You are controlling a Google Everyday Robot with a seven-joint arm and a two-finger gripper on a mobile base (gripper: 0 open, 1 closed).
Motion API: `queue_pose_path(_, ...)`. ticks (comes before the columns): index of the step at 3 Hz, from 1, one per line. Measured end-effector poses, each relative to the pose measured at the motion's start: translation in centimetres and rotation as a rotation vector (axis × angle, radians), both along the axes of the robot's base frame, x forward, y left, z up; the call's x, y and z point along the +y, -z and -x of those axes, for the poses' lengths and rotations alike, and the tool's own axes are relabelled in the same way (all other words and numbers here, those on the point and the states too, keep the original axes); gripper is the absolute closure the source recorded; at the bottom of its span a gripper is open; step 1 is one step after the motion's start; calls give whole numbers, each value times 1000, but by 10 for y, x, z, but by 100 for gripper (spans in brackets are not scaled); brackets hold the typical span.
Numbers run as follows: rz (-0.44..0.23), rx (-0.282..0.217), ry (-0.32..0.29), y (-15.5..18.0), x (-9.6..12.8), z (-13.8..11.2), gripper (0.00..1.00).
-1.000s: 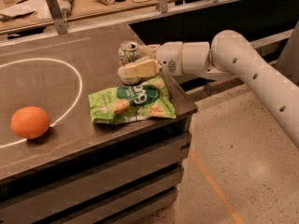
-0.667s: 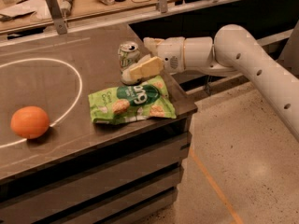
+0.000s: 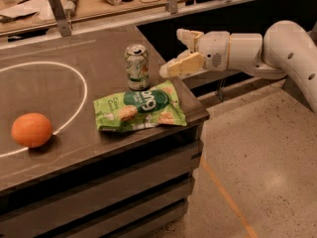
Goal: Move 7up can near green rice chip bag
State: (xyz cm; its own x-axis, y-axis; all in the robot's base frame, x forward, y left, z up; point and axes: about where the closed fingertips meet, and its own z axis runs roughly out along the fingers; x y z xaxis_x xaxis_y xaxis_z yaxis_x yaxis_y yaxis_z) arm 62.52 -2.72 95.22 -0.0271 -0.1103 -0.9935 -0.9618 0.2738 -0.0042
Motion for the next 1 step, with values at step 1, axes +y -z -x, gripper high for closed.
queue_pose_path(1, 0, 0, 0, 0, 0, 0, 0)
